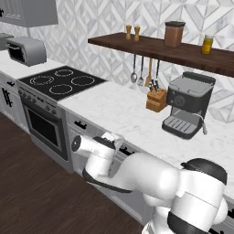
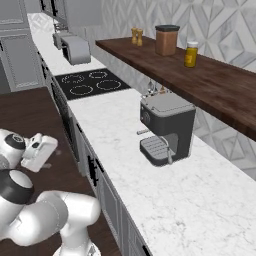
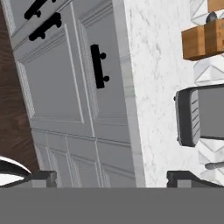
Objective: Take a straw from the drawer in front and place it inside the glass cup on the dining counter.
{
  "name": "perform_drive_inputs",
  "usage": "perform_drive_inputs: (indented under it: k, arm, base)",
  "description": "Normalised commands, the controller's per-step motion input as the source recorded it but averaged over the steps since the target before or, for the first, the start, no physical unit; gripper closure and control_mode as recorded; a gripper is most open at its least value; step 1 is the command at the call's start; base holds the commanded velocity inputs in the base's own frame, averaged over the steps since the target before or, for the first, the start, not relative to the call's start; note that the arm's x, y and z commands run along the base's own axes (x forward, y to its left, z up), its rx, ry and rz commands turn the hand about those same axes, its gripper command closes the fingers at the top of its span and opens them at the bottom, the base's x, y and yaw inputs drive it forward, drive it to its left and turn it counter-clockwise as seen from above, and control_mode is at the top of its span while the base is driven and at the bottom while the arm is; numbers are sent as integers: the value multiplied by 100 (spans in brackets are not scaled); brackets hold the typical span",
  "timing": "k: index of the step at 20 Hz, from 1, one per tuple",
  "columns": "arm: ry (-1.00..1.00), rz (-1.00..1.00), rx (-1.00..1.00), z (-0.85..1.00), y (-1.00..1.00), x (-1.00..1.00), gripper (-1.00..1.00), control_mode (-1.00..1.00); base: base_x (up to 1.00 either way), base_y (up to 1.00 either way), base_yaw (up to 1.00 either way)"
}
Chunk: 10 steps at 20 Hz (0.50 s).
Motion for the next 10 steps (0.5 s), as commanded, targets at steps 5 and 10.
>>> perform_drive_inputs:
  k: [5, 10]
  arm:
    - [-17, 0, -28, -60, -5, 11, -100, -100]
    - [-17, 0, -28, -45, -9, 6, -100, -100]
  base:
    - [0, 0, 0]
    - [0, 0, 0]
